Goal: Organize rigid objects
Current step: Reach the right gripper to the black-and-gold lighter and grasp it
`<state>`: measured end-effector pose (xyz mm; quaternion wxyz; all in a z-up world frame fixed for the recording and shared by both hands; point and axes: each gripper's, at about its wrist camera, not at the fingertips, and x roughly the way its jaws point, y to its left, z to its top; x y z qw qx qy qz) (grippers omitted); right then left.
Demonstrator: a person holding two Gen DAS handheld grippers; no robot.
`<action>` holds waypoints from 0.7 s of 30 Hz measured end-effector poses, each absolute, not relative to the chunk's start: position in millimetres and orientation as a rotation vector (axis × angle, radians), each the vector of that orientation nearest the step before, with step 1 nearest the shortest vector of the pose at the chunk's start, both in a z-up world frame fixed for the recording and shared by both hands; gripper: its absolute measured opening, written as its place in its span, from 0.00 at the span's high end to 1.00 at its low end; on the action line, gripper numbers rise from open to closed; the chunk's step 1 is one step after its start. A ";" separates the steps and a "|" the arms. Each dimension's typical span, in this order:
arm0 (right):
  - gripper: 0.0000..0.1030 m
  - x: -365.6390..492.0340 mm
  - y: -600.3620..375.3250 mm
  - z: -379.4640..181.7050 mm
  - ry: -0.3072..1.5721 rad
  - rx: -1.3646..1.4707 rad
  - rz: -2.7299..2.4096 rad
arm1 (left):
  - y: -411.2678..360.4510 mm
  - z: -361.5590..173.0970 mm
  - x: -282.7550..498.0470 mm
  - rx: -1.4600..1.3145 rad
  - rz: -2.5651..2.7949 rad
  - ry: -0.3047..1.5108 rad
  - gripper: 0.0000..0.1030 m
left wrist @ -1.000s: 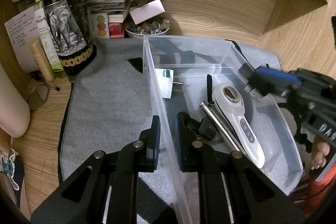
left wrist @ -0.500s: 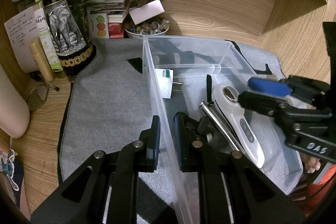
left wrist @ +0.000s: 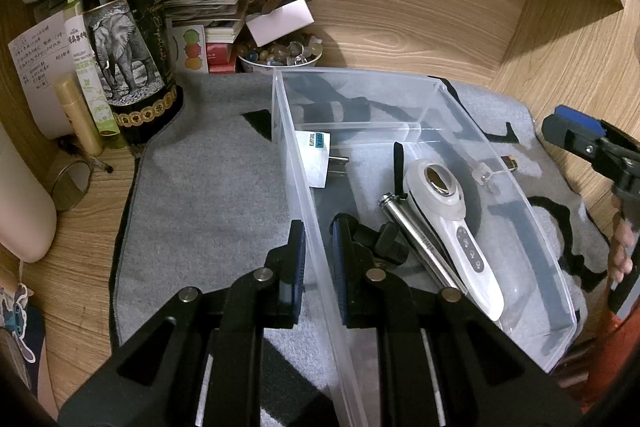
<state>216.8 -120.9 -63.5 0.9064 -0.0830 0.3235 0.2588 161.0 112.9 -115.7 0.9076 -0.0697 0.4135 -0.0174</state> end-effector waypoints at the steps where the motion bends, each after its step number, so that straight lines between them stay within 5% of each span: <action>1: 0.19 221.0 -126.5 -66.3 0.680 -0.167 0.513 | 113.0 -115.6 161.0 -0.144 -0.036 0.853 0.87; 21: 0.16 290.4 -171.6 -147.8 0.940 -0.141 0.327 | 113.3 -115.7 160.9 -0.145 -0.036 0.853 0.87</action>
